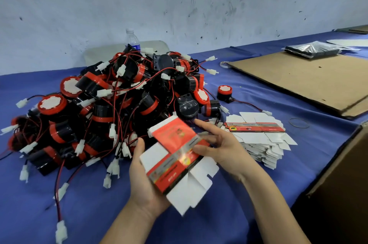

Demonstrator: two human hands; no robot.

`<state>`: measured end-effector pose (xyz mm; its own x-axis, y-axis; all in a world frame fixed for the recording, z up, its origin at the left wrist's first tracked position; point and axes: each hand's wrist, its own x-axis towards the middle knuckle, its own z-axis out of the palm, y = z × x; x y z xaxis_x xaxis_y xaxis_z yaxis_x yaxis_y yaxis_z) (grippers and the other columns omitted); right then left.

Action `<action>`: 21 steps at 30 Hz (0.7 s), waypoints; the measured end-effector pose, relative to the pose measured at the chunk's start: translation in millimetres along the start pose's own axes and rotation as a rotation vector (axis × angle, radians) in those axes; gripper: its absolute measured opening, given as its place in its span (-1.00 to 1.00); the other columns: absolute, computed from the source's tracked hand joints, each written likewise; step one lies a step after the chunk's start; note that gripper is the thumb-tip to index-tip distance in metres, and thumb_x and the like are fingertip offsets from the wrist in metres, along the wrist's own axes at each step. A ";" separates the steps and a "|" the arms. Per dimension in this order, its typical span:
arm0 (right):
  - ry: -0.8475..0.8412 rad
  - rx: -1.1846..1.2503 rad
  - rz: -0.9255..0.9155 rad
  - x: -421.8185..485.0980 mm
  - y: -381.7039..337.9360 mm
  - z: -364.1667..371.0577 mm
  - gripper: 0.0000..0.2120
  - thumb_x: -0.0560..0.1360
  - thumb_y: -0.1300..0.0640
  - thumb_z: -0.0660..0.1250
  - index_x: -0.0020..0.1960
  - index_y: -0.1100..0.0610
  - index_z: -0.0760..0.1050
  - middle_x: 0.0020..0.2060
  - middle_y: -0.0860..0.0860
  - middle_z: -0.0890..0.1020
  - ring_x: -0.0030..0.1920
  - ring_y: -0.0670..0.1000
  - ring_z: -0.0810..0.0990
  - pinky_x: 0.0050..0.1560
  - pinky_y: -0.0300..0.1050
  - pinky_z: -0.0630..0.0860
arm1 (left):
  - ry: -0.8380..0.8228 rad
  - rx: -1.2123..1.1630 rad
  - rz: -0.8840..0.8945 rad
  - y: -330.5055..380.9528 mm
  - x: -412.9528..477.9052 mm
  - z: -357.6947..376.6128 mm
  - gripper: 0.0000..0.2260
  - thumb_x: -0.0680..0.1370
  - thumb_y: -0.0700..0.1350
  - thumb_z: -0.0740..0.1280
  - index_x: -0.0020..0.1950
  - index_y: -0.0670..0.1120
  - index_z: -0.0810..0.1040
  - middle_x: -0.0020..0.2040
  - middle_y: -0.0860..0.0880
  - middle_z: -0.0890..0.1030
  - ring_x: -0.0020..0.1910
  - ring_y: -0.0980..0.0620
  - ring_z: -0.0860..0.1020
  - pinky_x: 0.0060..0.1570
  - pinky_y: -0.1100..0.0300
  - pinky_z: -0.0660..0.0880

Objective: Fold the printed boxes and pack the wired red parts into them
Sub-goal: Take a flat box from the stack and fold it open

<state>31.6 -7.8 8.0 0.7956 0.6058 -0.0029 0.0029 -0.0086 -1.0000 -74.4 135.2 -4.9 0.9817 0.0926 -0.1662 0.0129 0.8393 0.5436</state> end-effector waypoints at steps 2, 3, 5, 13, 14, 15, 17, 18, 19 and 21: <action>0.151 0.066 -0.009 1.5 0.3 -6.7 -0.49 0.44 0.43 0.38 0.33 0.11 0.46 -0.10 0.12 0.67 -0.07 0.05 0.61 0.12 -0.03 0.56 | -0.002 -0.056 0.009 2.8 3.7 1.2 -0.35 0.47 0.39 0.13 0.13 -0.11 0.68 0.14 -0.20 0.64 0.09 -0.18 0.63 -0.02 -0.05 0.60; 0.205 0.094 -0.005 1.4 -0.6 -10.9 -0.54 0.46 0.42 0.36 0.30 0.11 0.49 -0.12 0.11 0.66 -0.12 0.02 0.61 0.01 -0.10 0.58 | -0.016 -0.066 0.026 4.5 5.3 3.4 -0.39 0.47 0.34 0.17 0.19 -0.11 0.64 0.14 -0.19 0.64 0.08 -0.17 0.64 -0.05 -0.03 0.61; 0.213 0.159 0.019 -0.4 -3.6 -17.7 -0.61 0.49 0.39 0.33 0.25 0.09 0.53 -0.14 0.07 0.68 -0.19 -0.02 0.64 -0.20 -0.20 0.59 | -0.039 0.017 0.062 4.8 7.0 7.7 -0.51 0.49 0.18 0.24 0.25 -0.12 0.60 0.16 -0.19 0.63 0.09 -0.17 0.63 -0.08 -0.06 0.61; 0.192 0.038 -0.015 -4.8 -3.8 -8.7 -0.56 0.51 0.34 0.34 0.34 0.05 0.46 0.03 0.05 0.68 0.06 0.05 0.64 0.14 -0.04 0.56 | 0.003 0.203 0.102 -2.0 6.4 12.1 -0.68 0.51 0.00 0.27 0.12 -0.14 0.67 0.12 -0.18 0.65 0.04 -0.12 0.65 -0.13 0.03 0.61; 0.195 -0.017 -0.027 -5.4 -3.2 -7.3 -0.54 0.50 0.34 0.35 0.35 0.04 0.44 0.03 0.01 0.68 0.08 0.03 0.63 0.18 -0.05 0.54 | 0.031 0.246 0.119 -3.8 7.6 11.5 -0.72 0.47 -0.08 0.31 0.10 -0.16 0.67 0.09 -0.19 0.66 0.01 -0.11 0.66 -0.17 0.07 0.62; 0.179 -0.052 -0.034 -5.8 -3.0 -6.6 -0.53 0.51 0.33 0.35 0.36 0.02 0.42 0.03 -0.02 0.68 0.09 -0.01 0.63 0.17 -0.08 0.54 | 0.085 0.302 0.152 -6.0 9.6 10.0 -0.75 0.45 -0.18 0.33 0.09 -0.19 0.65 0.05 -0.18 0.68 -0.03 -0.11 0.67 -0.20 0.09 0.62; 0.122 -0.089 -0.035 -6.8 -3.3 -7.3 -0.52 0.52 0.31 0.34 0.36 -0.05 0.39 -0.02 -0.08 0.70 0.03 -0.09 0.64 -0.05 -0.25 0.56 | 0.213 0.449 0.212 -8.6 11.0 8.5 -0.78 0.48 -0.33 0.31 0.11 -0.21 0.58 -0.03 -0.14 0.70 -0.11 -0.06 0.69 -0.24 0.13 0.62; 0.101 -0.108 -0.030 -7.7 -4.3 -8.0 -0.52 0.53 0.29 0.34 0.35 -0.09 0.38 -0.04 -0.11 0.70 -0.02 -0.13 0.65 -0.19 -0.32 0.53 | 0.240 0.501 0.228 -8.8 10.7 8.3 -0.78 0.51 -0.37 0.29 0.12 -0.22 0.56 -0.07 -0.12 0.71 -0.14 -0.04 0.69 -0.26 0.14 0.62; 0.090 -0.123 -0.022 -8.4 -5.5 -9.1 -0.52 0.53 0.27 0.34 0.34 -0.11 0.37 -0.06 -0.12 0.70 -0.07 -0.15 0.65 -0.29 -0.33 0.50 | 0.247 0.525 0.236 -8.4 10.3 8.4 -0.79 0.52 -0.39 0.28 0.12 -0.22 0.56 -0.09 -0.11 0.71 -0.16 -0.02 0.69 -0.28 0.16 0.61; 0.070 -0.130 -0.010 -9.0 -7.6 -12.3 -0.53 0.53 0.26 0.34 0.34 -0.12 0.37 -0.07 -0.11 0.70 -0.08 -0.14 0.66 -0.27 -0.31 0.52 | 0.233 0.495 0.240 -6.4 9.5 9.7 -0.78 0.51 -0.37 0.28 0.12 -0.19 0.56 -0.07 -0.12 0.70 -0.16 -0.02 0.69 -0.29 0.17 0.61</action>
<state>31.9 -23.0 15.8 0.8352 0.5498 0.0126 0.0863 -0.1084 -0.9903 -63.3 125.5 -2.0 0.9014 0.4107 -0.1371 -0.0621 0.4360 0.8978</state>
